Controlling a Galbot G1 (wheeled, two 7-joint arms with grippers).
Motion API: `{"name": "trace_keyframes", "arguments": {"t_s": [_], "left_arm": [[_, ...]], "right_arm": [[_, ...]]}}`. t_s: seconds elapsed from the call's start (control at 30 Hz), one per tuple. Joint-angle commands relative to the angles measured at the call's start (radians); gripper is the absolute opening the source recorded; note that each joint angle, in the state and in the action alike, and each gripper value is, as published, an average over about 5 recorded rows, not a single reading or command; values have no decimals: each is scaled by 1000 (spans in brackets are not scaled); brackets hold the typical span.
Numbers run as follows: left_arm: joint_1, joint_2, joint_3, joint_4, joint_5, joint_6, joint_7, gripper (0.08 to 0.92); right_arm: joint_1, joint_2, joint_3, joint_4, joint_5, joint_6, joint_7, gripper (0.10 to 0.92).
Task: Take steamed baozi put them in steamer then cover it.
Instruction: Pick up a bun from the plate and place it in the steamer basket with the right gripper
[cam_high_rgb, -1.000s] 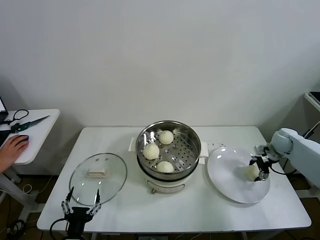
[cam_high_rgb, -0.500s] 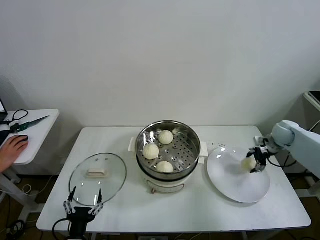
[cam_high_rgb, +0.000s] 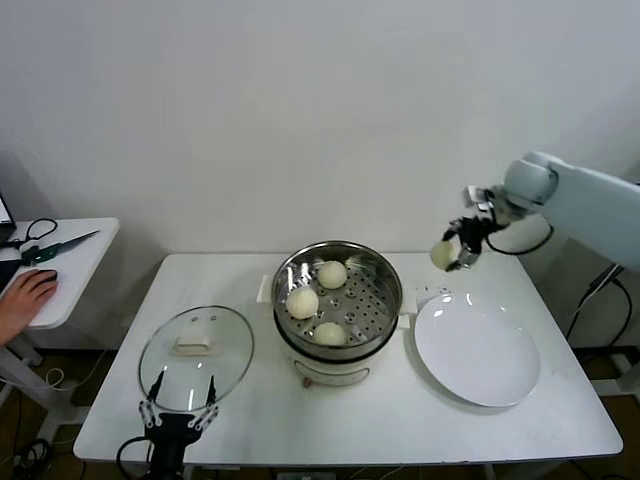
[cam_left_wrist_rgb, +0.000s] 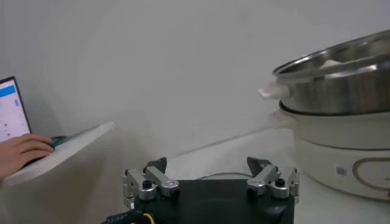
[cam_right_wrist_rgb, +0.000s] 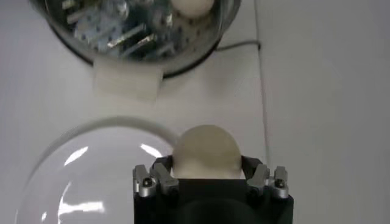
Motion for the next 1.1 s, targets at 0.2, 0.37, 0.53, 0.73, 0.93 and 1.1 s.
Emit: {"name": "trace_keyframes", "arguments": {"t_s": [0.2,0.37,0.53,0.73,0.93,1.1], "left_arm": [[-1,7,32,-16,-7,-6,0,823],[-1,8,27,-19,-10,-8,1,823],[0,13,16,-14,-22,-11,1,823],[-3,16,8,-2,-33,-12,1,823],[-16,20,3,12,-39,-8,1,823],[-32,19,5,15,-39,0,4,823]], "right_arm": [[257,307,-289,115,360,-89,76,729],[194,350,-295,151,361,-109,121,729],[126,374,-308,158,334,-119,149,729],[58,377,-323,147,296,-123,163,729],[19,362,-331,137,264,-121,165,730],[7,354,-330,126,253,-120,163,737]]}}
